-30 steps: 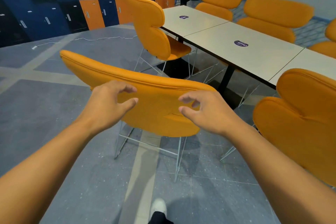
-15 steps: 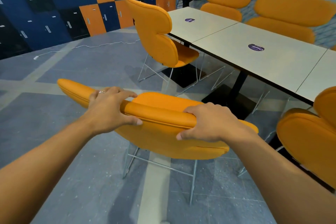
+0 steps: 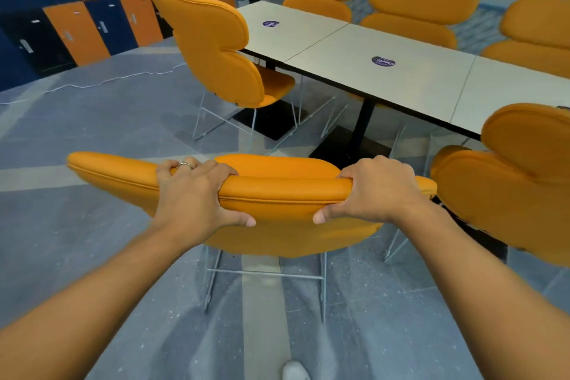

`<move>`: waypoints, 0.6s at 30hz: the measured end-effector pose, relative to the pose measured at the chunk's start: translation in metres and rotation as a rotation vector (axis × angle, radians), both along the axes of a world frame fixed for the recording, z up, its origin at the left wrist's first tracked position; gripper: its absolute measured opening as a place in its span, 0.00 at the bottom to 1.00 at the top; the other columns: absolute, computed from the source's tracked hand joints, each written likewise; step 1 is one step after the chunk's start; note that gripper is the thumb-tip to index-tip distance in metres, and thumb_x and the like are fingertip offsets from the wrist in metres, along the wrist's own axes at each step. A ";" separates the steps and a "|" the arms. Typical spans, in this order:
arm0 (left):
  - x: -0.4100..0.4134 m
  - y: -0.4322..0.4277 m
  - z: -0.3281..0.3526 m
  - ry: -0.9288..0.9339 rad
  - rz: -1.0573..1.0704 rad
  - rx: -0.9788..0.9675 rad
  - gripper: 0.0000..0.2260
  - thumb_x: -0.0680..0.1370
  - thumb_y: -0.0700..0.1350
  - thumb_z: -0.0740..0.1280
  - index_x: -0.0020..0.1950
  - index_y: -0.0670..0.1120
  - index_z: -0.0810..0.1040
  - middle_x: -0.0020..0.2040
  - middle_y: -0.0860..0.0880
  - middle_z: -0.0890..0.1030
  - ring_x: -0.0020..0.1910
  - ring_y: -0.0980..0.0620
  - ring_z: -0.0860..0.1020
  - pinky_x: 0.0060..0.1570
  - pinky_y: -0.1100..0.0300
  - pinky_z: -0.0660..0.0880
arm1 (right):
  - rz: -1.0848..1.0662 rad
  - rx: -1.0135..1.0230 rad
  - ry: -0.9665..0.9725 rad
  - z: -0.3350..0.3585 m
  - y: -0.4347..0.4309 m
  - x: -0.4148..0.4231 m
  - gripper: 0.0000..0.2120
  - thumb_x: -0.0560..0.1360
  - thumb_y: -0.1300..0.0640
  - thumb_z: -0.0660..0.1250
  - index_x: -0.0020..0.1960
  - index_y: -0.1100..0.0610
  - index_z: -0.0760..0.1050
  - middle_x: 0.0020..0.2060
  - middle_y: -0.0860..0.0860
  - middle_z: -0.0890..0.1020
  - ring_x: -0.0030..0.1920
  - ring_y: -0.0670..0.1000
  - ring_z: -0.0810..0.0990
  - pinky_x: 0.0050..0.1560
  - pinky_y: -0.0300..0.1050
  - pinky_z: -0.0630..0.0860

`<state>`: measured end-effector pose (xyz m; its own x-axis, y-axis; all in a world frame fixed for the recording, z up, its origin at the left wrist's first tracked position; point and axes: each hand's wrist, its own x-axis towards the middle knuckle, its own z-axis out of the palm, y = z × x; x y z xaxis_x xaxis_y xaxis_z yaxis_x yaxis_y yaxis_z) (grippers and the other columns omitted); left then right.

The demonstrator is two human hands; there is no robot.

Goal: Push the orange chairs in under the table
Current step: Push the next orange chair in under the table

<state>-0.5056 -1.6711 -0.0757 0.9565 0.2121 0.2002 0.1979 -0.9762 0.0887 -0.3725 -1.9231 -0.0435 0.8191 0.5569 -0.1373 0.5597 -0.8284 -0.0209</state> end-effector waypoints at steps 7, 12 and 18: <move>-0.014 0.009 -0.002 -0.063 -0.080 0.015 0.35 0.59 0.76 0.67 0.57 0.56 0.78 0.57 0.54 0.81 0.57 0.46 0.73 0.58 0.44 0.60 | -0.136 0.034 0.034 0.004 0.005 -0.040 0.53 0.46 0.12 0.58 0.61 0.42 0.79 0.38 0.42 0.78 0.46 0.50 0.79 0.41 0.47 0.76; -0.022 0.026 0.002 -0.036 -0.165 -0.001 0.32 0.58 0.77 0.66 0.54 0.60 0.77 0.54 0.57 0.80 0.57 0.48 0.73 0.61 0.42 0.60 | -0.193 0.040 -0.014 0.000 0.006 -0.082 0.51 0.51 0.13 0.58 0.63 0.42 0.78 0.38 0.42 0.77 0.43 0.49 0.77 0.42 0.46 0.76; -0.006 0.050 0.007 -0.024 -0.261 -0.051 0.29 0.59 0.73 0.70 0.54 0.61 0.78 0.52 0.58 0.81 0.59 0.47 0.72 0.67 0.38 0.52 | -0.237 0.067 -0.114 -0.010 0.021 -0.106 0.46 0.53 0.12 0.51 0.45 0.49 0.80 0.30 0.45 0.77 0.33 0.46 0.75 0.35 0.44 0.75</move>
<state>-0.5115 -1.6209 -0.0687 0.9753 -0.0305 0.2189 -0.0624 -0.9881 0.1407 -0.4786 -1.9022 -0.0531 0.9357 0.3527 -0.0060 0.3524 -0.9354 -0.0277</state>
